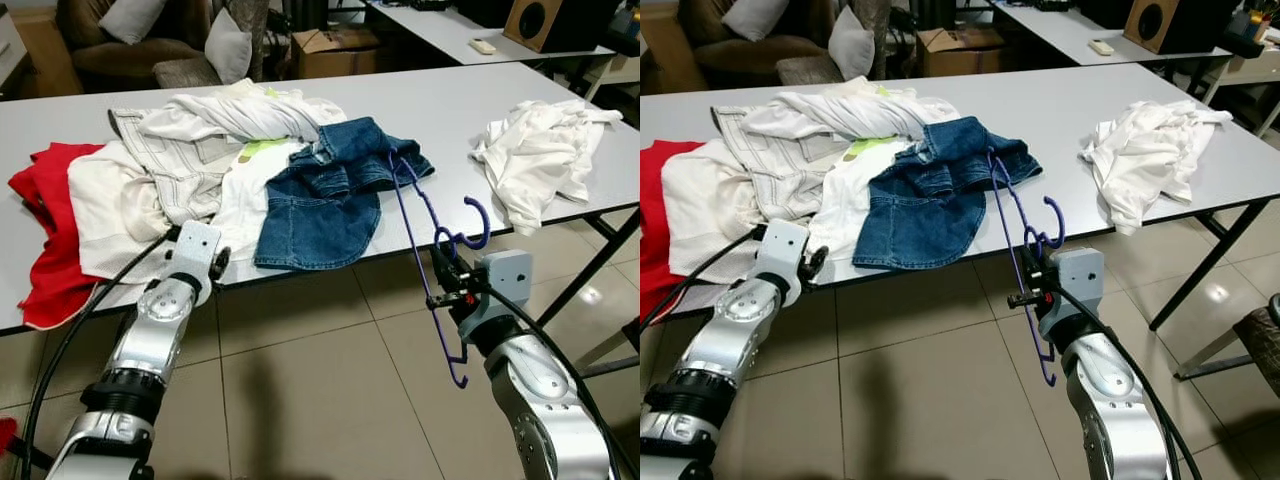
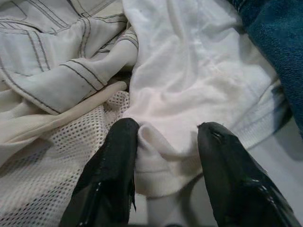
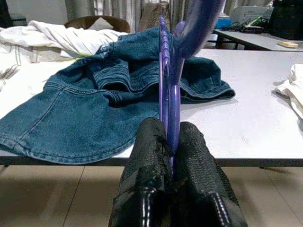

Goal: Hang hanger

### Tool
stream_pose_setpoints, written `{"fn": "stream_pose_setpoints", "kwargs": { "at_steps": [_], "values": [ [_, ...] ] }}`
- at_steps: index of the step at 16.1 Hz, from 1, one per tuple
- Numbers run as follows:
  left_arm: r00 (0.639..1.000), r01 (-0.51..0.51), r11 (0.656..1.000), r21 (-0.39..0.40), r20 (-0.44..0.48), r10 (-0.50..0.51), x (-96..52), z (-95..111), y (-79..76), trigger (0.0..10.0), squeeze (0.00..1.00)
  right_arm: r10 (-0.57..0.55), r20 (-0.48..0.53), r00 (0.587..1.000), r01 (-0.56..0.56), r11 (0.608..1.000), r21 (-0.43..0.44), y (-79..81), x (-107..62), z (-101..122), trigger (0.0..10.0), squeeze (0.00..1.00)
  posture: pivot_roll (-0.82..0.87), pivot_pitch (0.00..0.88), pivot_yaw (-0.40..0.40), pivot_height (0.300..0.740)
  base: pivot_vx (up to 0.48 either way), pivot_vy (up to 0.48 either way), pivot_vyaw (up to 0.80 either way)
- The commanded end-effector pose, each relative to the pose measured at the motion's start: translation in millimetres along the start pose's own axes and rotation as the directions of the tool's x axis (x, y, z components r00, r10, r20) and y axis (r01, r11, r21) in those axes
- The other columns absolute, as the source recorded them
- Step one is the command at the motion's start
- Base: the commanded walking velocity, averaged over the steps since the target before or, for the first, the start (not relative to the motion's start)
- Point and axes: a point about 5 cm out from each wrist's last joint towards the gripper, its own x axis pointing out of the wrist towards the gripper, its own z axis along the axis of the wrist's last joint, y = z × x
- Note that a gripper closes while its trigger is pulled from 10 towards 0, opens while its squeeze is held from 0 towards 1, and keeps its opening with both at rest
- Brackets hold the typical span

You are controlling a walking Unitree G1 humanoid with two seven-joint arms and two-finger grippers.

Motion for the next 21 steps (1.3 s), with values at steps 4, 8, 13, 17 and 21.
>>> {"fn": "stream_pose_setpoints", "kwargs": {
  "at_steps": [4, 8, 13, 17, 21],
  "values": [
    [1.0, 0.01, 1.0, -0.01, 0.01, -0.01, 2.5, 0, -1.6, 0.0, 0.0, -0.008, 0.005, 1.0, 0.008, 1.0, -0.012, -3.2, 0.5, 4, 10.0, 0.0, -0.21, 0.0, -0.006, 0.74, 0.0, 0.0, 0.0],
    [1.0, 0.015, 1.0, -0.004, 0.011, -0.015, 2.6, -1, -3.1, 0.0, 0.0, -0.004, 0.001, 1.0, 0.004, 1.0, -0.017, -3.7, 0.4, 4, 10.0, 0.0, -0.21, 0.0, -0.009, 0.74, 0.0, 0.0, 0.0],
    [0.998, 0.025, 0.999, -0.046, 0.057, -0.023, 3.6, 6, -4.1, 0.0, 0.0, -0.01, -0.006, 1.0, 0.01, 1.0, -0.017, -3.6, 0.2, 2, 10.0, 0.0, -0.21, 0.0, -0.006, 0.74, 0.0, 0.0, 0.0],
    [0.996, 0.027, 0.995, -0.1, 0.083, -0.019, 4.2, 10, -2.7, 0.0, 0.0, -0.017, -0.009, 1.0, 0.017, 1.0, -0.018, -3.9, -1.0, 1, 10.0, 0.0, -0.21, 0.0, -0.001, 0.74, 0.0, 0.0, 0.0],
    [0.985, 0.034, 0.977, -0.211, 0.171, 0.003, 9.2, 36, 6.3, 0.0, 0.0, -0.025, -0.008, 1.0, 0.024, 0.999, -0.022, -4.6, -0.4, 1, 10.0, 0.0, -0.21, 0.0, 0.002, 0.74, 0.0, 0.0, 0.0]
  ]
}}
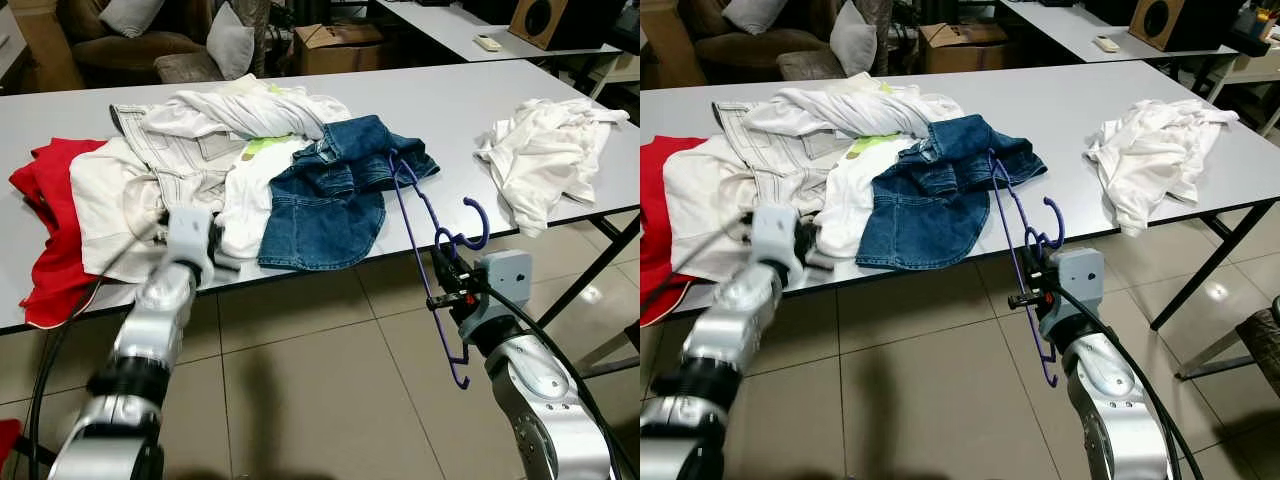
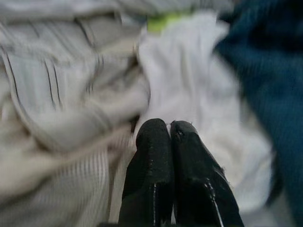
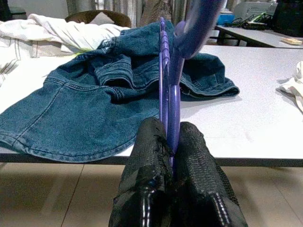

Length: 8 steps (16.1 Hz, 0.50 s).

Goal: Hang hanger

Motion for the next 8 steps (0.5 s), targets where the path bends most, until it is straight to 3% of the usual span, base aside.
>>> {"fn": "stream_pose_setpoints", "kwargs": {
  "at_steps": [1, 3, 5, 6, 8],
  "values": [
    [0.997, 0.015, 0.998, -0.053, 0.081, -0.01, 7.0, 25, 0.3, 0.0, 0.0, -0.025, 0.004, 1.0, 0.025, 1.0, -0.015, -4.3, 0.5, 1, 10.0, 0.0, -0.21, 0.0, 0.008, 0.74, 0.0, 0.0, 0.0],
    [0.988, 0.028, 0.997, -0.07, 0.153, -0.017, 11.5, 49, 3.2, 0.0, 0.0, -0.027, 0.006, 1.0, 0.027, 1.0, -0.013, -3.4, 0.7, 0, 10.0, 0.0, -0.21, 0.0, 0.016, 0.74, 0.0, 0.0, 0.0],
    [0.947, 0.093, 0.973, -0.212, 0.319, -0.021, 14.6, 97, 6.3, 0.0, 0.0, -0.04, 0.015, 0.999, 0.04, 0.999, -0.009, -4.3, 0.3, 1, 10.0, 0.0, -0.2, 0.0, 0.012, 0.74, 0.0, 0.0, 0.0],
    [0.924, 0.127, 0.969, -0.214, 0.38, -0.037, 16.2, 121, 8.4, 0.0, 0.0, -0.044, 0.017, 0.999, 0.044, 0.999, -0.008, -4.8, 1.0, 2, 10.0, 0.0, -0.2, 0.0, 0.012, 0.74, 0.0, 0.0, 0.0],
    [0.823, 0.191, 0.964, -0.182, 0.565, -0.056, 11.4, 196, 20.6, 0.0, 0.0, -0.041, 0.03, 0.999, 0.041, 0.999, -0.019, -5.4, 4.6, 4, 10.0, 0.0, -0.2, 0.0, 0.018, 0.74, 0.0, 0.0, 0.0]
  ]
}}
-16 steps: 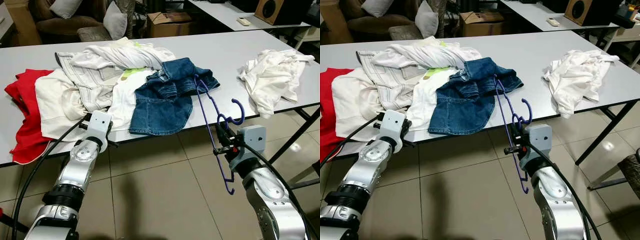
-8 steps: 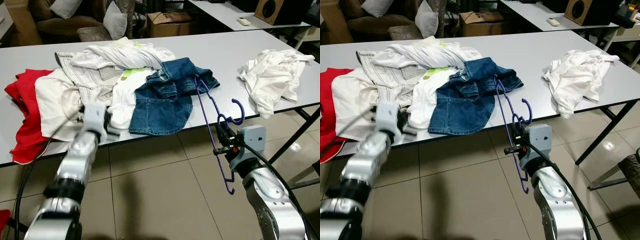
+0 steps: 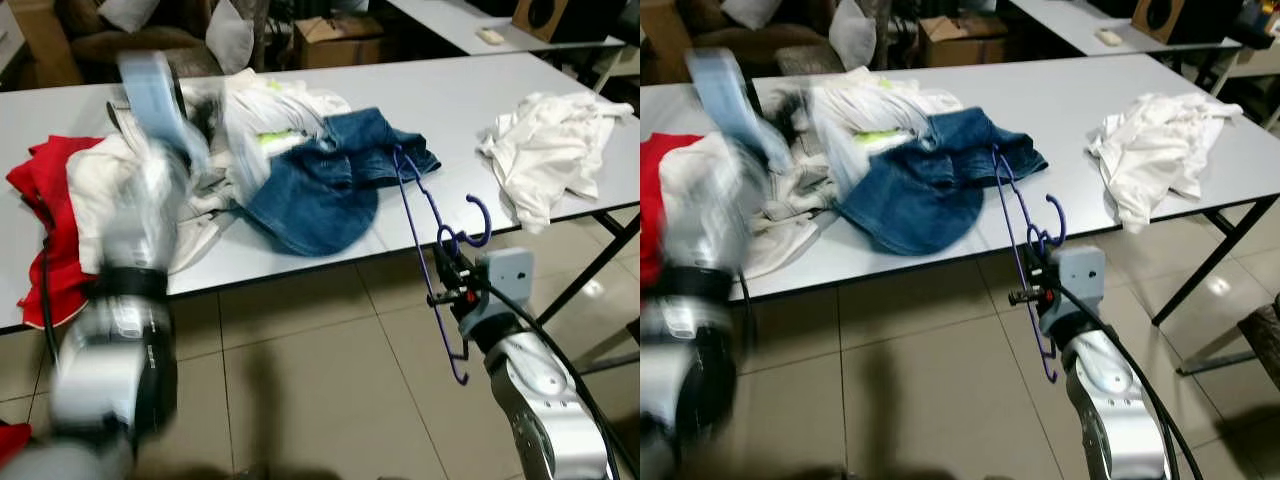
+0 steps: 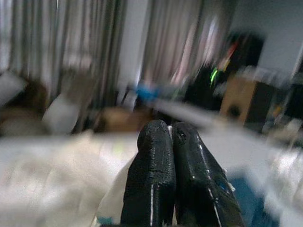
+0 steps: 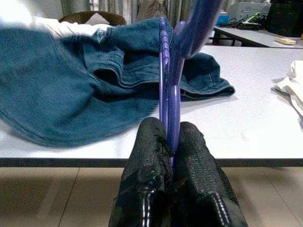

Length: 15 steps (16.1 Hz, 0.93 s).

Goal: Hang hanger

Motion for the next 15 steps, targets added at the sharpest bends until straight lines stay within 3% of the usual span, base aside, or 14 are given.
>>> {"fn": "stream_pose_setpoints", "kwargs": {
  "at_steps": [1, 3, 4, 7, 11, 12, 13, 15],
  "values": [
    [0.993, 0.021, 0.999, -0.028, 0.113, -0.017, 6.7, 32, 2.3, 0.0, 0.0, -0.029, 0.012, 1.0, 0.029, 1.0, -0.01, -5.7, 0.8, 2, 10.0, 0.0, -0.2, 0.0, 0.02, 0.74, 0.0, 0.0, 0.0],
    [0.973, 0.057, 0.997, -0.049, 0.228, -0.044, 13.0, 73, 5.3, 0.0, 0.0, -0.053, 0.019, 0.998, 0.053, 0.999, -0.004, -8.3, 0.0, 2, 10.0, 0.0, -0.2, 0.0, 0.032, 0.74, 0.0, 0.0, 0.0],
    [0.973, 0.061, 0.997, -0.043, 0.227, -0.049, 12.5, 74, 5.8, 0.0, 0.0, -0.056, 0.016, 0.998, 0.056, 0.998, -0.002, -8.1, -1.2, 0, 10.0, 0.0, -0.2, 0.0, 0.035, 0.74, 0.0, 0.0, 0.0],
    [0.993, 0.043, 0.999, -0.02, 0.112, -0.04, 7.8, 41, 7.5, 0.0, 0.0, -0.041, 0.0, 0.999, 0.041, 0.999, 0.001, -1.9, -1.8, -4, 10.0, 0.0, -0.2, 0.0, 0.034, 0.74, 0.0, 0.0, 0.0],
    [1.0, 0.019, 0.998, 0.065, -0.026, -0.017, 4.8, 15, 9.0, 0.0, 0.0, -0.03, -0.01, 0.999, 0.03, 0.999, -0.012, -1.2, 0.0, -5, 10.0, 0.0, -0.2, 0.0, 0.025, 0.74, 0.0, 0.0, 0.0],
    [1.0, 0.017, 0.998, 0.065, -0.022, -0.015, 5.5, 16, 8.7, 0.0, 0.0, -0.03, -0.01, 1.0, 0.03, 0.999, -0.014, -1.4, 0.3, -5, 10.0, 0.0, -0.2, 0.0, 0.025, 0.74, 0.0, 0.0, 0.0],
    [0.994, 0.046, 0.999, -0.026, 0.101, -0.044, 11.9, 44, 3.9, 0.0, 0.0, -0.032, -0.005, 0.999, 0.032, 0.999, -0.017, -2.8, 1.1, -3, 10.0, 0.0, -0.2, 0.0, 0.025, 0.74, 0.0, 0.0, 0.0],
    [0.921, 0.165, 0.96, -0.227, 0.385, -0.068, 16.4, 117, -3.3, 0.0, 0.0, -0.044, 0.003, 0.999, 0.044, 0.999, -0.015, -4.6, 0.9, -2, 10.0, 0.0, -0.2, 0.0, 0.029, 0.74, 0.0, 0.0, 0.0]
  ]
}}
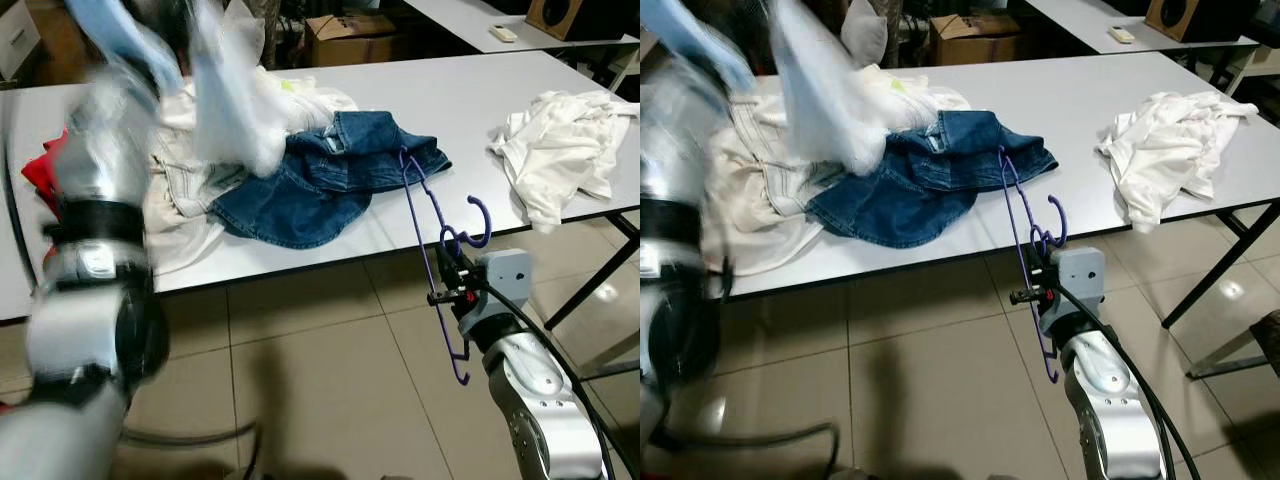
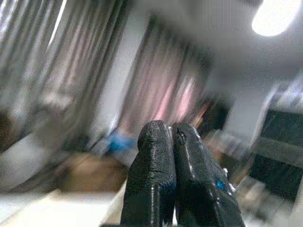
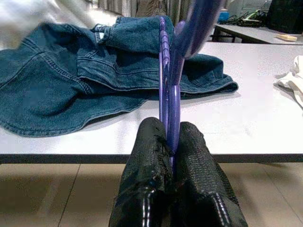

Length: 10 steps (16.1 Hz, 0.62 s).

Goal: Hang hanger

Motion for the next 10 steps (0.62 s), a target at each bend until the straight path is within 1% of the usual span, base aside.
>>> {"fn": "stream_pose_setpoints", "kwargs": {
  "at_steps": [1, 2, 3, 4, 5, 6, 7, 8, 9, 10],
  "values": [
    [0.982, 0.079, 0.997, -0.019, 0.171, -0.074, 10.0, 46, -16.4, 0.0, 0.0, -0.013, 0.012, 1.0, 0.013, 1.0, -0.007, -3.1, 0.3, 2, 10.0, 0.0, -0.2, 0.0, 0.029, 0.74, 0.0, 0.0, 0.0],
    [0.983, 0.085, 0.996, -0.004, 0.164, -0.083, 11.3, 46, -17.7, 0.0, 0.0, -0.013, 0.012, 1.0, 0.013, 1.0, -0.006, -2.7, 0.0, 2, 10.0, 0.0, -0.2, 0.0, 0.029, 0.74, 0.0, 0.0, 0.0],
    [0.99, 0.1, 0.995, 0.02, 0.099, -0.102, 14.5, 27, -24.2, 0.0, 0.0, -0.01, 0.01, 1.0, 0.01, 1.0, -0.004, -0.7, -0.2, 0, 10.0, 0.0, -0.2, 0.0, 0.029, 0.74, 0.0, 0.0, 0.0],
    [0.993, 0.109, 0.994, 0.024, 0.052, -0.11, 14.9, 9, -30.6, 0.0, 0.0, -0.011, 0.011, 1.0, 0.011, 1.0, -0.004, -0.5, 0.0, 1, 10.0, 0.0, -0.21, 0.0, 0.041, 0.74, 0.0, 0.0, 0.0],
    [0.992, 0.117, 0.993, 0.028, 0.033, -0.118, 14.8, 2, -33.9, 0.0, 0.0, -0.012, 0.011, 1.0, 0.012, 1.0, -0.004, -0.7, 0.2, 1, 10.0, 0.0, -0.21, 0.0, 0.041, 0.74, 0.0, 0.0, 0.0],
    [0.991, 0.136, 0.991, -0.003, -0.008, -0.136, 14.1, -15, -44.1, 0.0, 0.0, -0.019, 0.014, 1.0, 0.019, 1.0, -0.002, -1.8, 0.4, 2, 10.0, 0.0, -0.21, 0.0, 0.045, 0.74, 0.0, 0.0, 0.0],
    [0.983, 0.165, 0.986, 0.026, -0.09, -0.162, 10.6, -40, -55.2, 0.0, 0.0, -0.026, 0.013, 1.0, 0.026, 1.0, -0.004, -3.1, -0.1, 2, 10.0, 0.0, -0.22, 0.0, 0.047, 0.74, 0.0, 0.0, 0.0],
    [0.983, 0.165, 0.986, 0.026, -0.09, -0.162, 10.6, -40, -55.2, 0.0, 0.0, -0.026, 0.013, 1.0, 0.026, 1.0, -0.004, -3.1, -0.1, 2, 10.0, 0.0, -0.22, 0.0, 0.047, 0.74, 0.0, 0.0, 0.0],
    [0.956, 0.209, 0.971, 0.112, -0.233, -0.179, 1.2, -77, -61.8, 0.0, 0.0, -0.028, 0.009, 1.0, 0.028, 1.0, -0.006, -3.5, -1.0, 1, 10.0, 0.0, -0.22, 0.0, 0.048, 0.74, 0.0, 0.0, 0.0],
    [0.929, 0.237, 0.955, 0.176, -0.329, -0.17, -8.0, -101, -63.5, 0.0, 0.0, -0.028, 0.005, 1.0, 0.029, 1.0, -0.008, -3.5, -1.6, 1, 10.0, 0.0, -0.23, 0.0, 0.049, 0.74, 0.0, 0.0, 0.0]
  ]
}}
